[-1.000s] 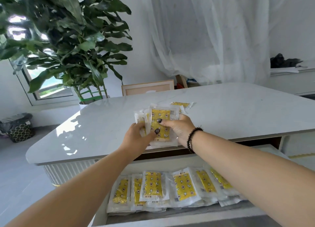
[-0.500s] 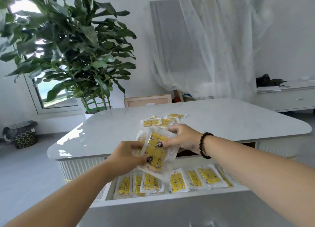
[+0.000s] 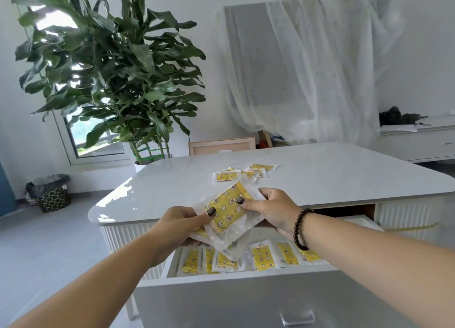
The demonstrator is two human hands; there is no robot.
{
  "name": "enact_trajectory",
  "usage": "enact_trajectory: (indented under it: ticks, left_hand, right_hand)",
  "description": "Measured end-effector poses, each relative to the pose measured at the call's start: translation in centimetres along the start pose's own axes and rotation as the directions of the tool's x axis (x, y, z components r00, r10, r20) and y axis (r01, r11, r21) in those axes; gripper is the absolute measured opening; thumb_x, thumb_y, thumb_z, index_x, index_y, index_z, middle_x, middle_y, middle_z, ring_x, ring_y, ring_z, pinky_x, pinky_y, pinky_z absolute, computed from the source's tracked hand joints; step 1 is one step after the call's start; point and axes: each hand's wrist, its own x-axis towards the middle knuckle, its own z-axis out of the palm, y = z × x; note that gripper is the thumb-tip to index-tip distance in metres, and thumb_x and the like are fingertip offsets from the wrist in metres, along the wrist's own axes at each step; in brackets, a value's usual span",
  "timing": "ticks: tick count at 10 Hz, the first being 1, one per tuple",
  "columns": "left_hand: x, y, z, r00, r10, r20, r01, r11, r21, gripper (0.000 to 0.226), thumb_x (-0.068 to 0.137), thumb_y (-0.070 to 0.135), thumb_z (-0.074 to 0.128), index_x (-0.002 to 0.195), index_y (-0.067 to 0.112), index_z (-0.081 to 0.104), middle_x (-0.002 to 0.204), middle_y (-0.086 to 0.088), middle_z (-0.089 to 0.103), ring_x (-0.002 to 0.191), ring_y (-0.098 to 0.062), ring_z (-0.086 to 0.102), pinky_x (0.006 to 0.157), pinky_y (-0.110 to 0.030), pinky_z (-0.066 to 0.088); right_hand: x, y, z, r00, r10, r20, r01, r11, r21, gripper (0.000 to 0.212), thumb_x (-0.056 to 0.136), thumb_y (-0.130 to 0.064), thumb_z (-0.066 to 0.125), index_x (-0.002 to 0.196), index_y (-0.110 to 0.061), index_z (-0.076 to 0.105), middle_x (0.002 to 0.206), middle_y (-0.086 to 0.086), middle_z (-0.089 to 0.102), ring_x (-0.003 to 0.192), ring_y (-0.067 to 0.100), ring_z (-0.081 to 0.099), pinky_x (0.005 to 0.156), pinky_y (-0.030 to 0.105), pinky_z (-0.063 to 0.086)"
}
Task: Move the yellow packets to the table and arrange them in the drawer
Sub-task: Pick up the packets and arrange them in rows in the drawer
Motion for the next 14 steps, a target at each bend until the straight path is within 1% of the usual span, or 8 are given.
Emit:
enact_trajectory:
  ticks: [2, 4, 5, 8, 10, 11, 12, 14]
  left_hand:
    - [0.6, -0.1, 0.0, 0.981, 0.189, -0.039, -0.156, 0.896, 0.416, 0.018, 0.090, 0.026, 0.065, 0.084, 0.013, 0.076, 0.079, -0.007, 0.076, 0.069, -0.022, 0.072, 0.062, -0.029, 0.060]
    - [1.2, -0.6, 1.6, 0.931, 0.332, 0.153, -0.321, 0.543, 0.776, 0.030, 0.093, 0.031, 0.059, 0.068, 0.015, 0.061, 0.070, -0.001, 0.059, 0.063, -0.020, 0.053, 0.065, -0.038, 0.049]
    - [1.6, -0.6, 2.8, 0.906, 0.365, 0.214, -0.372, 0.448, 0.813, 0.035, 0.094, 0.034, 0.056, 0.063, 0.019, 0.052, 0.066, 0.003, 0.054, 0.060, -0.018, 0.050, 0.061, -0.034, 0.045]
    - [4.0, -1.8, 4.8, 0.855, 0.516, 0.048, -0.404, 0.605, 0.686, 0.022, 0.093, 0.014, 0.057, 0.104, 0.025, 0.072, 0.091, 0.016, 0.055, 0.081, 0.000, 0.052, 0.067, -0.005, 0.037]
    - [5.6, -3.0, 6.1, 0.889, 0.446, 0.100, -0.363, 0.556, 0.748, 0.020, 0.094, 0.018, 0.054, 0.103, 0.029, 0.066, 0.097, 0.017, 0.053, 0.087, -0.006, 0.054, 0.070, -0.017, 0.042]
    - [6.4, -3.9, 7.2, 0.909, 0.379, 0.172, -0.356, 0.492, 0.795, 0.019, 0.094, 0.022, 0.052, 0.105, 0.031, 0.064, 0.098, 0.020, 0.050, 0.083, -0.004, 0.048, 0.063, -0.012, 0.039]
    - [7.5, -4.4, 8.6, 0.915, 0.336, 0.221, -0.368, 0.477, 0.798, 0.019, 0.094, 0.022, 0.050, 0.104, 0.032, 0.063, 0.099, 0.020, 0.050, 0.086, -0.006, 0.050, 0.072, -0.022, 0.045]
    - [10.3, -5.6, 11.8, 0.949, 0.285, 0.137, -0.299, 0.664, 0.685, 0.020, 0.092, 0.024, 0.055, 0.106, 0.038, 0.057, 0.097, 0.018, 0.058, 0.080, -0.012, 0.061, 0.070, -0.033, 0.054]
  right_hand:
    - [-0.7, -0.3, -0.7, 0.978, -0.088, 0.189, 0.180, 0.815, -0.551, 0.054, 0.080, -0.028, 0.073, 0.128, -0.021, 0.050, 0.120, -0.010, 0.052, 0.115, 0.011, 0.049, 0.097, 0.027, 0.042]
    - [-2.0, 1.3, -0.8, 0.945, -0.048, 0.322, 0.287, 0.593, -0.752, 0.022, 0.079, -0.034, 0.069, 0.080, -0.017, 0.055, 0.076, -0.004, 0.055, 0.065, 0.014, 0.047, 0.057, 0.026, 0.036]
    - [-2.1, 2.1, -0.9, 0.936, -0.031, 0.350, 0.310, 0.543, -0.781, 0.022, 0.085, -0.033, 0.062, 0.085, -0.014, 0.049, 0.077, -0.002, 0.054, 0.063, 0.015, 0.046, 0.056, 0.026, 0.036]
    - [-0.3, 3.0, -5.6, 0.980, -0.023, 0.196, 0.189, 0.406, -0.894, 0.014, 0.095, -0.030, 0.048, 0.089, -0.020, 0.040, 0.079, -0.004, 0.051, 0.063, 0.014, 0.048, 0.057, 0.031, 0.040]
    - [2.6, 3.6, -12.0, 0.967, 0.241, -0.085, -0.146, 0.248, -0.958, 0.018, 0.089, -0.031, 0.057, 0.090, -0.017, 0.047, 0.088, 0.000, 0.053, 0.078, 0.018, 0.053, 0.065, 0.026, 0.044]
    - [3.3, 4.5, -14.6, 0.854, 0.466, -0.232, -0.298, 0.072, -0.952, 0.017, 0.087, -0.025, 0.059, 0.080, -0.014, 0.049, 0.082, 0.002, 0.051, 0.072, 0.018, 0.056, 0.060, 0.029, 0.053]
    - [3.8, 5.2, -17.0, 0.781, 0.540, -0.313, -0.411, 0.069, -0.909, 0.012, 0.088, -0.017, 0.058, 0.084, -0.011, 0.049, 0.102, 0.011, 0.052, 0.090, 0.028, 0.062, 0.071, 0.038, 0.059]
    - [4.7, 6.8, -18.7, 0.788, 0.473, -0.394, -0.486, 0.085, -0.870, 0.032, 0.094, -0.016, 0.050, 0.065, -0.020, 0.039, 0.070, -0.004, 0.042, 0.058, 0.006, 0.038, 0.057, 0.017, 0.038]
